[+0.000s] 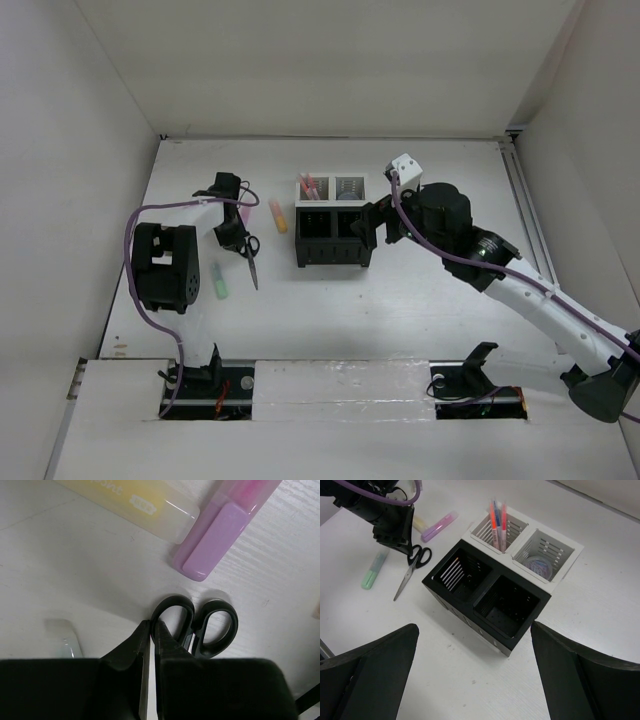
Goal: Sort the stationery into containers
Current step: Grab a piece of stationery with the left arm, then pass the stationery from the left arm to the right
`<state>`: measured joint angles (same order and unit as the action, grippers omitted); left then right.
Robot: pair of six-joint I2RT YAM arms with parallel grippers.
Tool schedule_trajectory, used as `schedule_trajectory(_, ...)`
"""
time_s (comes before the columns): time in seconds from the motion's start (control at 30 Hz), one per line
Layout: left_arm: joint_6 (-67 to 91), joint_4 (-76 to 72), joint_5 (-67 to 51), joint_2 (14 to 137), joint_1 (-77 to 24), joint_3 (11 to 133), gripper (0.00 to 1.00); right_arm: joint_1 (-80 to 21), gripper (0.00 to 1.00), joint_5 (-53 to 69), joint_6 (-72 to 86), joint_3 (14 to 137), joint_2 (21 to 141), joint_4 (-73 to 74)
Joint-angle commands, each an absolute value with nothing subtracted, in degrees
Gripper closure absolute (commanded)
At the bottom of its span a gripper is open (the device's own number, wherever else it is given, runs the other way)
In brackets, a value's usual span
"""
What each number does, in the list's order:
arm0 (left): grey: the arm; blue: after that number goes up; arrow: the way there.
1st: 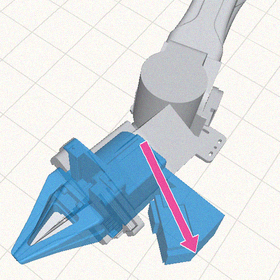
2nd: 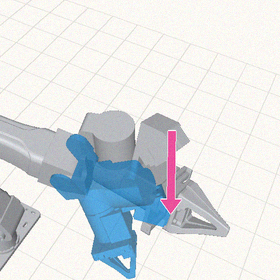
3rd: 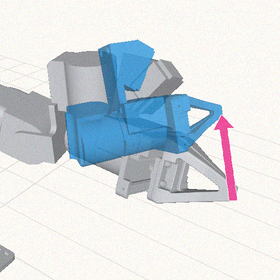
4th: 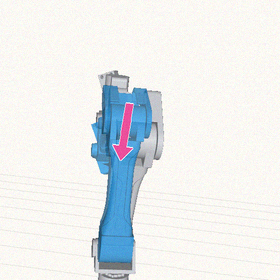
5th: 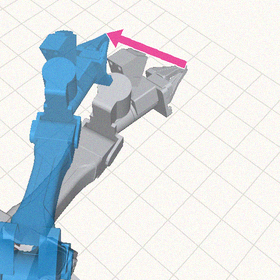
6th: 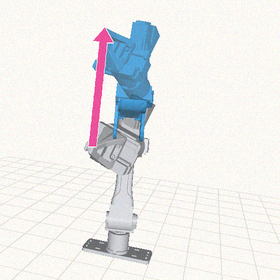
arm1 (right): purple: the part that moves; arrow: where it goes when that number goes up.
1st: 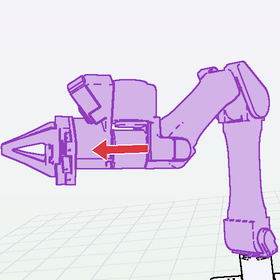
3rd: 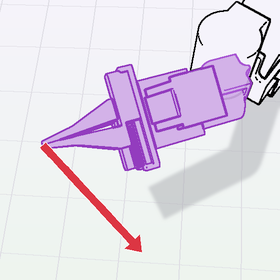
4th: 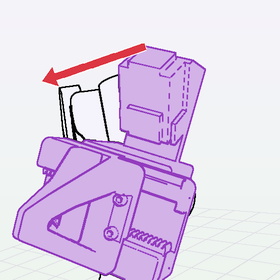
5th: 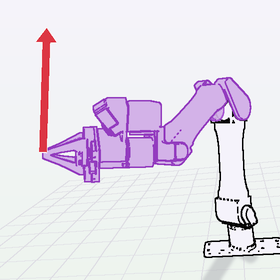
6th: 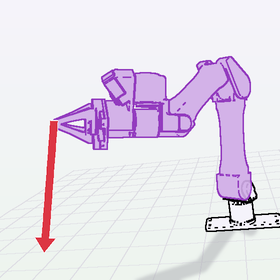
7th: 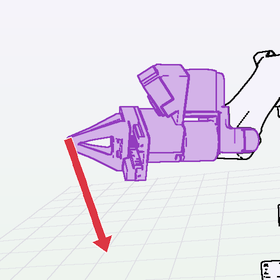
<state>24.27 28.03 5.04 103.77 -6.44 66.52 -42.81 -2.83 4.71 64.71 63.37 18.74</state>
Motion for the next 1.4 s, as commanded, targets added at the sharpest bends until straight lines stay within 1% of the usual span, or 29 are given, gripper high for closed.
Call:
schedule_trajectory(0.0, 23.5, 30.8, 6.8, 106.4, -6.5, 66.1, 1.00, -42.5, 0.00, -2.1, 4.1, 64.9, 62.1, 15.3)
schedule_trajectory(0.13, 23.5, 31.4, 6.9, 104.8, -6.5, 64.8, 1.00, -42.0, 0.00, -2.1, 4.1, 64.3, 61.6, 15.3)
schedule_trajectory(0.2, 23.5, 31.4, 9.6, 103.5, -8.9, 64.2, 1.00, -42.0, 0.00, -1.0, 4.1, 64.3, 61.1, 15.3)
schedule_trajectory(0.23, 24.0, 31.9, 10.9, 103.0, -11.8, 64.2, 1.00, -42.0, 0.00, -1.0, 4.1, 64.3, 61.1, 15.3)
schedule_trajectory(0.33, 26.0, 33.4, 14.8, 102.5, -15.1, 64.8, 1.00, -42.0, 0.00, 0.2, 4.1, 64.3, 61.1, 15.3)
schedule_trajectory(0.67, 27.2, 33.9, 16.2, 97.9, -14.5, 64.8, 1.00, -42.0, 0.00, 1.3, 4.1, 64.9, 63.4, 14.2)
schedule_trajectory(0.8, 27.8, 33.0, 15.5, 93.1, -14.5, 65.4, 1.00, -42.0, 0.00, 2.5, 4.1, 64.9, 63.9, 12.9)
schedule_trajectory(0.97, 27.2, 30.8, 18.1, 83.5, -14.5, 65.4, 1.00, -42.0, 0.00, 4.9, 4.1, 62.8, 63.9, 8.5)
schedule_trajectory(1.07, 27.2, 30.8, 19.7, 80.6, -15.2, 65.4, 1.00, -42.0, 0.00, 6.1, 4.1, 62.8, 63.9, 6.8)
schedule_trajectory(1.2, 26.7, 29.6, 17.2, 75.9, -15.2, 65.4, 1.00, -41.5, 0.00, 8.7, 4.7, 61.6, 65.6, 3.3)
schedule_trajectory(1.37, 23.1, 25.1, 10.6, 67.0, -15.2, 64.2, 1.00, -40.3, 0.00, 17.6, 6.9, 59.5, 66.4, -5.9)
